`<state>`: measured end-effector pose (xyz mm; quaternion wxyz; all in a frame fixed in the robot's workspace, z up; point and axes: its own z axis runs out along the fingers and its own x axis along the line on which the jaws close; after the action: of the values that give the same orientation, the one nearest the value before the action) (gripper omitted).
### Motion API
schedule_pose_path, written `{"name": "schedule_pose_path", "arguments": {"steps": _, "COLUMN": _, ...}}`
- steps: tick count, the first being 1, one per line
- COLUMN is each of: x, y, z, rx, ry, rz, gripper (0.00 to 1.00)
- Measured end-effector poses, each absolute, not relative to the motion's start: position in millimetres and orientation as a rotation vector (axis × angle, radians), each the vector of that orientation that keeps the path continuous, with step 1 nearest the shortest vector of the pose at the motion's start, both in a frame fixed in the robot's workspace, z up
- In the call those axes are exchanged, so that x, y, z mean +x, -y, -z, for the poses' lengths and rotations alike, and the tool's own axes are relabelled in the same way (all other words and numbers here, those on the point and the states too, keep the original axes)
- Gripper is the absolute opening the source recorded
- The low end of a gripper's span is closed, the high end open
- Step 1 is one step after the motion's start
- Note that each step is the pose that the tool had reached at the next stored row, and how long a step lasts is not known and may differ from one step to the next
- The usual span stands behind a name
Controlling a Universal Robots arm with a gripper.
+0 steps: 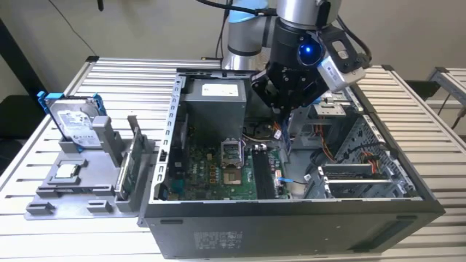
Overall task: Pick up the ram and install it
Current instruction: 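Insert the ram into the slot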
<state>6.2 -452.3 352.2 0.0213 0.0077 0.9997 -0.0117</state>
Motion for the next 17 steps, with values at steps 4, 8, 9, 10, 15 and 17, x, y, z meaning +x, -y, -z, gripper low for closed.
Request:
{"name": "schedule_pose_path", "arguments": {"steps": 4, "x": 7.0, "y": 452.3, "z": -349.3, "rx": 0.027, "ry": -3.099, "rz": 0.036, "gripper": 0.14}}
{"name": "schedule_pose_path", "arguments": {"steps": 8, "x": 7.2, "y": 452.3, "z": -347.1, "rx": 0.030, "ry": -3.099, "rz": 0.037, "gripper": 0.14}}
{"name": "schedule_pose_path", "arguments": {"steps": 9, "x": 7.2, "y": 452.3, "z": -346.6, "rx": 0.031, "ry": -3.099, "rz": 0.037, "gripper": 0.14}}
{"name": "schedule_pose_path", "arguments": {"steps": 10, "x": 7.2, "y": 452.3, "z": -346.0, "rx": 0.032, "ry": -3.099, "rz": 0.037, "gripper": 0.14}}
{"name": "schedule_pose_path", "arguments": {"steps": 15, "x": 7.3, "y": 452.3, "z": -343.6, "rx": 0.035, "ry": -3.099, "rz": 0.037, "gripper": 0.14}}
{"name": "schedule_pose_path", "arguments": {"steps": 17, "x": 7.3, "y": 452.3, "z": -342.6, "rx": 0.036, "ry": -3.099, "rz": 0.037, "gripper": 0.14}}
